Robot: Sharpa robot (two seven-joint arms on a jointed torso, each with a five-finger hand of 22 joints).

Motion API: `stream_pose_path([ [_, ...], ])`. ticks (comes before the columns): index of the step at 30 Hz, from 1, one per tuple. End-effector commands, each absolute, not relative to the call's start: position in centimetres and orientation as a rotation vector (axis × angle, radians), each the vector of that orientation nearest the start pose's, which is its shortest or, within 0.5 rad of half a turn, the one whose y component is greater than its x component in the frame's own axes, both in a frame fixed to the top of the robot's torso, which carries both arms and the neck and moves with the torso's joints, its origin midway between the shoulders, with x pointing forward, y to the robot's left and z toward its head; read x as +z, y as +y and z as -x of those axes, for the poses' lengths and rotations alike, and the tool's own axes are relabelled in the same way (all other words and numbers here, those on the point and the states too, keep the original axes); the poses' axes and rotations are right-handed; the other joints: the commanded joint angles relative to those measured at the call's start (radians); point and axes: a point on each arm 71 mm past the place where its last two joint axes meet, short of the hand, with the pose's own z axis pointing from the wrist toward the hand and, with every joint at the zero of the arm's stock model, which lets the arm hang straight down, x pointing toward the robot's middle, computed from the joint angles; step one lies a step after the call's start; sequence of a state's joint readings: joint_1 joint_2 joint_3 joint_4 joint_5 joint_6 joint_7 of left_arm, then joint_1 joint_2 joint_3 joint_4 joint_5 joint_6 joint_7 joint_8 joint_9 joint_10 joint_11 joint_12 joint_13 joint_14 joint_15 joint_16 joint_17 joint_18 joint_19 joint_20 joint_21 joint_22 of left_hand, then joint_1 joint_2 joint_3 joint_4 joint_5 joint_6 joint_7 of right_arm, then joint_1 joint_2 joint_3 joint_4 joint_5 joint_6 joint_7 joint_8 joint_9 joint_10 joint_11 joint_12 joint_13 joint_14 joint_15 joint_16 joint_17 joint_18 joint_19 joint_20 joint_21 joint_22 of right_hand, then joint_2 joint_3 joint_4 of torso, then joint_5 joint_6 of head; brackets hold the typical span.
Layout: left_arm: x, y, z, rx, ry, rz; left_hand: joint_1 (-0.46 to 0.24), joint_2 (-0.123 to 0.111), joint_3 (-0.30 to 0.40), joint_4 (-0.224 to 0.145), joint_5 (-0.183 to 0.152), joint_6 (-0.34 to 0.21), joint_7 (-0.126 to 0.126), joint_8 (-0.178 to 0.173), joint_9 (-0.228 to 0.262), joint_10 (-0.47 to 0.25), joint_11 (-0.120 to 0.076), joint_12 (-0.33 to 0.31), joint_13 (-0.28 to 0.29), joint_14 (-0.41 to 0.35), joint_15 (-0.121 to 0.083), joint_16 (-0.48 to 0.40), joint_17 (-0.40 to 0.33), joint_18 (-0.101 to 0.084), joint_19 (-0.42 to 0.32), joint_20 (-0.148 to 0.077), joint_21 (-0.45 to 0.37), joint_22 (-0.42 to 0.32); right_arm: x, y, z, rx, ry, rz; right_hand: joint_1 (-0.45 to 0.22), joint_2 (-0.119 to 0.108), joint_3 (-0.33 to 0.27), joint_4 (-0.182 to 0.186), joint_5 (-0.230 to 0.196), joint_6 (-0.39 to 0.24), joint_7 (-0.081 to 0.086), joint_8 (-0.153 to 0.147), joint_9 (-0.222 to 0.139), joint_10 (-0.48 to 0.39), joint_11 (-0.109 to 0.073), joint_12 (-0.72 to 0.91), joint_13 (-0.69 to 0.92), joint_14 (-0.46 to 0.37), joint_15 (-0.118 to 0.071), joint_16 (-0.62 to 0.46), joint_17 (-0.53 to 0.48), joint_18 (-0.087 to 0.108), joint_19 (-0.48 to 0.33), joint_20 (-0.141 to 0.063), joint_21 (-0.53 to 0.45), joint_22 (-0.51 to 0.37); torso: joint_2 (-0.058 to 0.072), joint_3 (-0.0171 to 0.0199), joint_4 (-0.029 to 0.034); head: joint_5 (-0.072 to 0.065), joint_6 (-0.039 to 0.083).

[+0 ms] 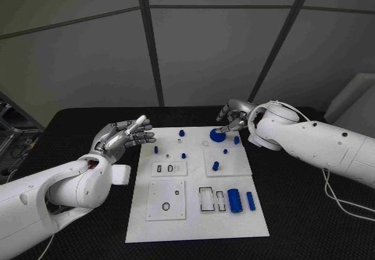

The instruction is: Assemble the parts on the task board

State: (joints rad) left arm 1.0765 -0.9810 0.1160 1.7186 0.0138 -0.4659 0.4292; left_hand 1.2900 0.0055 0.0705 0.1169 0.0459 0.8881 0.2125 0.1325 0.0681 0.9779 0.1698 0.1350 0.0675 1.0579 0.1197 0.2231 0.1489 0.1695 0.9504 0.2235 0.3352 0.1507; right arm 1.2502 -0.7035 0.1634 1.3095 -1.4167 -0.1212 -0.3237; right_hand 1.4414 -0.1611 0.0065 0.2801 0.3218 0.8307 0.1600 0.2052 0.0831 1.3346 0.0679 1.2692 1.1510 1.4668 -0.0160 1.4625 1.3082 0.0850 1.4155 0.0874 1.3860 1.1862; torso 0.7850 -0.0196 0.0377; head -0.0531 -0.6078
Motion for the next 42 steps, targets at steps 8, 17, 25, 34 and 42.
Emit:
stream_pose_path([
  [8,-15.9,23.1,-45.5,-1.535,1.254,1.193,0.008,-0.001,-0.003,-0.004,0.001,0.002,0.004,-0.004,-0.001,0.006,0.001,-0.004,-0.001,-0.002,0.003,-0.007,0.002,0.01,-0.005,0.002,-0.005,-0.001,-12.6,-20.8,-55.5,0.444,1.773,-0.069,0.014,0.005,0.01,-0.003,0.016,-0.009,0.0,0.014,0.001,-0.01,0.001,0.005,0.004,0.061,0.005,0.009,0.021,-0.014,0.005,0.005,0.009,0.004,0.0,0.0009,-0.0025,0.001,-0.005],
  [17,-15.9,23.1,-45.5,-1.535,1.255,1.194,0.008,-0.001,-0.003,-0.004,0.001,0.002,0.004,-0.004,-0.001,0.006,0.001,-0.004,-0.001,-0.002,0.003,-0.007,0.002,0.01,-0.005,0.002,-0.005,-0.001,-13.2,-20.9,-55.5,0.44,1.78,-0.075,0.019,0.012,0.015,-0.007,0.019,-0.006,-0.001,0.02,0.002,-0.009,0.001,0.008,0.008,0.061,0.005,0.011,0.025,-0.014,0.005,0.005,0.011,0.008,0.0,-0.0004,0.0001,-0.001,-0.006],
  [25,-15.9,23.1,-45.5,-1.535,1.255,1.194,0.008,-0.001,-0.003,-0.004,0.001,0.002,0.004,-0.004,-0.001,0.006,0.001,-0.004,-0.001,-0.002,0.003,-0.007,0.002,0.01,-0.005,0.002,-0.005,-0.001,-13.7,-20.6,-55.5,0.437,1.796,-0.064,0.024,0.017,0.018,-0.011,0.02,-0.003,-0.002,0.025,0.002,-0.007,0.0,0.012,0.014,0.062,0.004,0.013,0.03,-0.015,0.006,0.004,0.013,0.011,0.0,0.0,-0.0007,0.001,-0.008],
  [34,-16.0,23.1,-45.6,-1.535,1.255,1.195,0.008,-0.001,-0.003,-0.004,0.001,0.002,0.004,-0.004,-0.001,0.006,0.001,-0.004,-0.001,-0.002,0.003,-0.007,0.002,0.01,-0.005,0.002,-0.005,-0.001,-13.9,-20.5,-55.5,0.435,1.796,-0.062,0.031,0.027,0.026,-0.02,0.021,0.001,-0.003,0.033,0.003,-0.005,-0.001,0.017,0.02,0.062,0.004,0.015,0.034,-0.015,0.006,0.004,0.015,0.015,0.0,0.0001,-0.0012,0.001,-0.008],
  [42,-16.0,23.1,-45.6,-1.533,1.256,1.196,0.008,-0.001,-0.003,-0.004,0.001,0.002,0.004,-0.004,-0.001,0.006,0.001,-0.004,-0.001,-0.002,0.003,-0.007,0.002,0.01,-0.005,0.002,-0.005,-0.001,-13.8,-20.3,-55.5,0.393,1.758,-0.009,0.072,0.07,0.075,-0.068,-0.071,0.041,-0.008,0.065,0.007,0.007,-0.007,0.034,0.046,0.064,-0.001,0.021,0.046,-0.018,0.011,0.0,0.025,0.033,-0.001,0.0003,-0.0008,0.001,-0.008],
])
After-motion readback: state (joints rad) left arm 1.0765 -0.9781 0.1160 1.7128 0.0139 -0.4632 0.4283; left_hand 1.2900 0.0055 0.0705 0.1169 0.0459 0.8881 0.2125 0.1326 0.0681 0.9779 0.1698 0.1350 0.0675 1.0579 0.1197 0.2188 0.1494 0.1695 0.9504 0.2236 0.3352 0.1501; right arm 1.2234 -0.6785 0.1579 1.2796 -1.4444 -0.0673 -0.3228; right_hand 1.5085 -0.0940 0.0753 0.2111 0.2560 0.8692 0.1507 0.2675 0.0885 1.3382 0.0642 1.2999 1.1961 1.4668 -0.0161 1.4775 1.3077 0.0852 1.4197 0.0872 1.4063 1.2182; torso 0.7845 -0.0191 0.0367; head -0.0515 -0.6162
